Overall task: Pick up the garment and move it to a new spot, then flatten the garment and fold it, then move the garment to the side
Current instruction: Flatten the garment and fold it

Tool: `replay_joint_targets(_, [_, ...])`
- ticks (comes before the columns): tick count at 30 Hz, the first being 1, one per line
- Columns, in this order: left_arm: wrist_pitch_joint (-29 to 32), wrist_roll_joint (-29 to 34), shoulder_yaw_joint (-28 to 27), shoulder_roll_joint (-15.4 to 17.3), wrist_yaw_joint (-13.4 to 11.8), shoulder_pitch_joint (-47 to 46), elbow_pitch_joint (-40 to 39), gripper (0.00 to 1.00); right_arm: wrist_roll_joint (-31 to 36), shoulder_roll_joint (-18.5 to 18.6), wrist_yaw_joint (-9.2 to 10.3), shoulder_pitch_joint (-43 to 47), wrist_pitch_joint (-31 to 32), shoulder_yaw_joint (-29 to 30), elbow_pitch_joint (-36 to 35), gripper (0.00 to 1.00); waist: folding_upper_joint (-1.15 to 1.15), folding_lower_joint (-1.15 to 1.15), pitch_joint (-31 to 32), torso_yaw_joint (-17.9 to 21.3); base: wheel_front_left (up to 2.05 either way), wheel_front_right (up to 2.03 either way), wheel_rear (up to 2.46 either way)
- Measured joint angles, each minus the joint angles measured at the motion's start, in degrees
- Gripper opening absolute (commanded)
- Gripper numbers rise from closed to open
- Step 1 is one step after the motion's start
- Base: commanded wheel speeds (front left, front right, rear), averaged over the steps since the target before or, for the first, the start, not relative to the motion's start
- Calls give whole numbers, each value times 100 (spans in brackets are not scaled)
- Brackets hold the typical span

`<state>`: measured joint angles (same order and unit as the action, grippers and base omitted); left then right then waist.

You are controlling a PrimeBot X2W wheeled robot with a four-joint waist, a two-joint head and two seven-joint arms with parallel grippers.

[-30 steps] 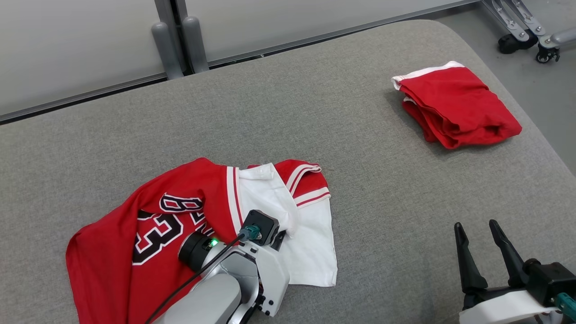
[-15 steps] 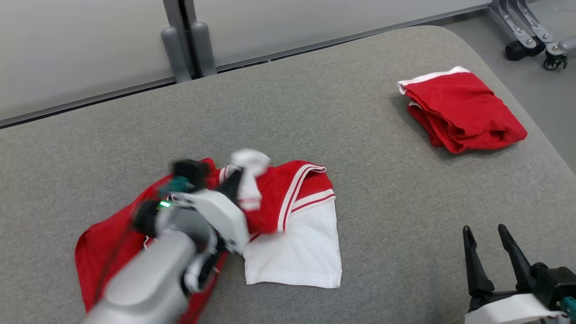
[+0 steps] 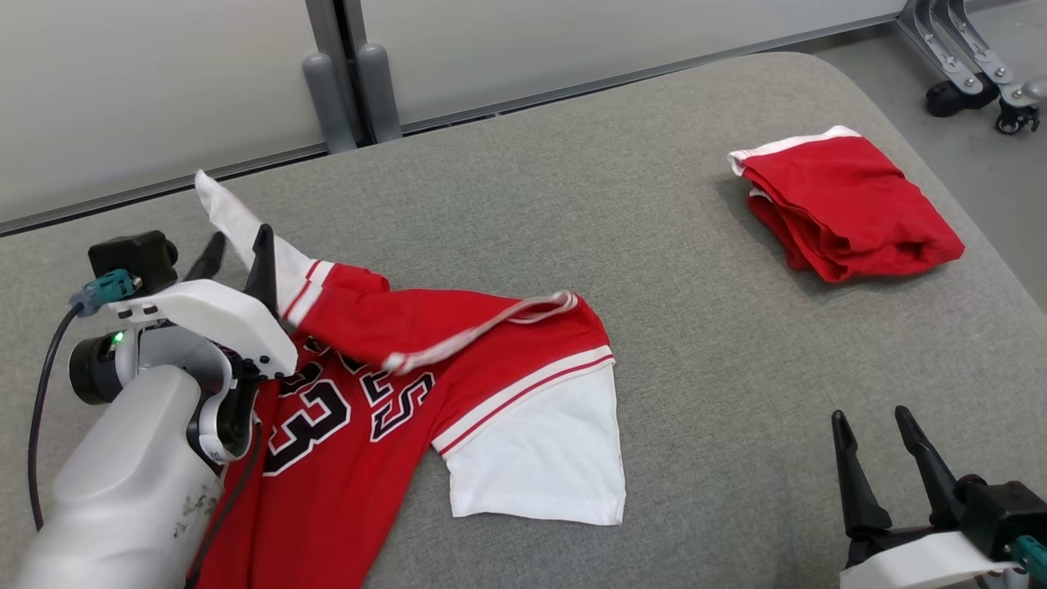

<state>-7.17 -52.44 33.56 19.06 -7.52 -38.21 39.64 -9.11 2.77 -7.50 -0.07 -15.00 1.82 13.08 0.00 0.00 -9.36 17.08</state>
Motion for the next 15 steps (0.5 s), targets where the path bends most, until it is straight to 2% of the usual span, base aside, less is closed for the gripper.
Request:
replay_joint_targets(5, [-584, 58, -63, -47, 159, 244, -78, 100, 24, -1, 0, 86, 0, 101, -46, 100, 0, 0, 96, -98, 0, 0, 0])
replay_joint_targets(8, [-766, 226, -325, -10, 78, 700, -536, 100, 78, 0, 0, 96, 0, 177, -137, 100, 0, 0, 173, -190, 0, 0, 0])
replay_joint_targets(12, [-793, 909, -1396, 4, -192, 1681, -1986, 100, 208, -2, 0, 166, 0, 311, -275, 100, 0, 0, 277, -370, 0, 0, 0])
replay_joint_targets(15, [-791, 1488, -2037, -250, -355, 2829, -2871, 100, 265, 1, 0, 229, -1, 423, -352, 100, 0, 0, 397, -508, 0, 0, 0])
